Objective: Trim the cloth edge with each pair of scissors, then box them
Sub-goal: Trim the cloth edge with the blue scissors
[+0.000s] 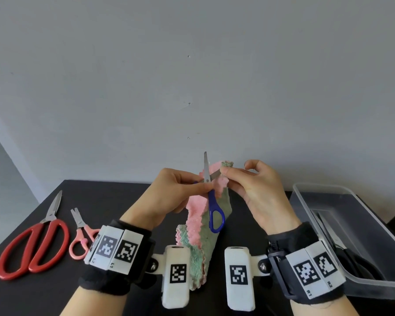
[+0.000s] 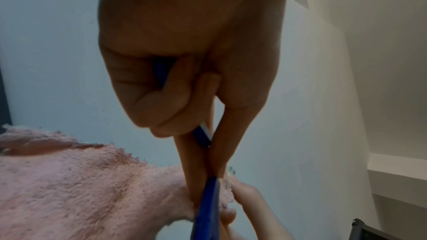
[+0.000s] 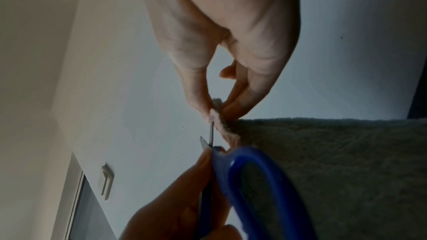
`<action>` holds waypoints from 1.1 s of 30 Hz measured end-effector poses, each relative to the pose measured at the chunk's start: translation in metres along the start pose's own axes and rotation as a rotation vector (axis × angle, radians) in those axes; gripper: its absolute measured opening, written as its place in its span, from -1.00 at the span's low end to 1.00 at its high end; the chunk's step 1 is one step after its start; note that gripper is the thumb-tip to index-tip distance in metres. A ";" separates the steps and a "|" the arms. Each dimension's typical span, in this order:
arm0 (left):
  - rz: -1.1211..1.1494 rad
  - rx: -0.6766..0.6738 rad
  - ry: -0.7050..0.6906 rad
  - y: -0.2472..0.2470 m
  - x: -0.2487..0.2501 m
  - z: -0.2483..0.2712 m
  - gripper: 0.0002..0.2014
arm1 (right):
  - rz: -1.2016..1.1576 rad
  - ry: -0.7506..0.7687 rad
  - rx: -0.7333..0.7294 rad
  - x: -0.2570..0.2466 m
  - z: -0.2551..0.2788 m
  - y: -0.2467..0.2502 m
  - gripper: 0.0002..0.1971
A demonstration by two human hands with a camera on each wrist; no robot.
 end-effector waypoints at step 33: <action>-0.030 0.011 0.009 0.001 0.002 -0.003 -0.87 | 0.101 -0.071 -0.018 0.008 -0.004 -0.001 -0.59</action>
Point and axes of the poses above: each hand's wrist, its own z-axis away from the middle knuckle, its own y-axis out of the back of the hand, x = y × z, the point moved 3 cm from there along -z, towards the middle knuckle, and after that the axes turned 12 degrees about -z, right-handed, at the moved point
